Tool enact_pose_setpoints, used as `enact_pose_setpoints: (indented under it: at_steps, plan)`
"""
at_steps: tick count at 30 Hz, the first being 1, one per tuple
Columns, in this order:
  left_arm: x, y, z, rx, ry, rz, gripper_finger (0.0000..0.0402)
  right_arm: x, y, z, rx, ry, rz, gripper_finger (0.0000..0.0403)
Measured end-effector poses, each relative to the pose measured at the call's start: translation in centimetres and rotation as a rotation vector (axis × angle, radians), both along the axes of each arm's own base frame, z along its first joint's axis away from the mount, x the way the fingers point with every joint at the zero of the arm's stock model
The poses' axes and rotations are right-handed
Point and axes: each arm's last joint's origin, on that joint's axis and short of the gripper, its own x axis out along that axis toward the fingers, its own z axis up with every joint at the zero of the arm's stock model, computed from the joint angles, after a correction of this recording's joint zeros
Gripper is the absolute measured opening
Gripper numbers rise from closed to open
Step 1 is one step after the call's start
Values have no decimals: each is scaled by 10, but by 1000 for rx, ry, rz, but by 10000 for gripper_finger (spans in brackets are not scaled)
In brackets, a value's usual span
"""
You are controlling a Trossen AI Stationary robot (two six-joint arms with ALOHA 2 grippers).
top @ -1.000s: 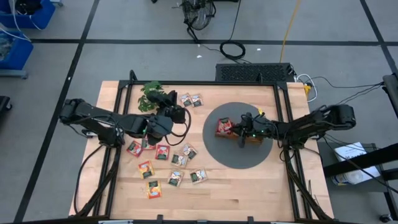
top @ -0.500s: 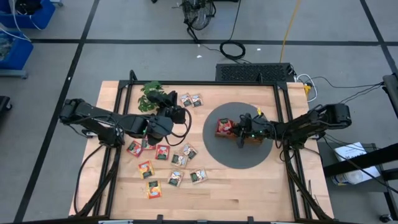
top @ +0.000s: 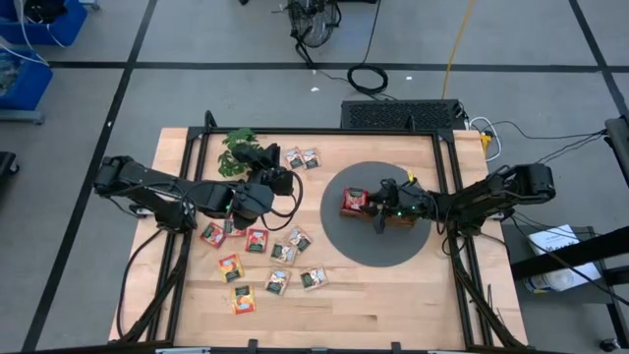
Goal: Pick & Place Tea
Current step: Put the red tea bag into the left section of the wooden organizer
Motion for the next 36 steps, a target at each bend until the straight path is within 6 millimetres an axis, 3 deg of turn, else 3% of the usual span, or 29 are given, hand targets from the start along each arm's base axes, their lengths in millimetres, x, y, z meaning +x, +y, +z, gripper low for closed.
enact_pose_setpoints:
  at_steps: [5,13,21,30,36]
  plan:
    - [0,0,0,0,0,0,51,2,0,7,-40,-63,7,191]
    - [0,0,0,0,0,0,51,12,1,19,-57,-139,98,180]
    - [0,0,0,0,0,0,51,23,-3,29,-137,-129,87,174]
    - [0,0,0,0,0,0,51,18,-9,19,-223,18,-30,171]
    - [0,0,0,0,1,0,51,18,-9,25,-258,-17,-22,165]
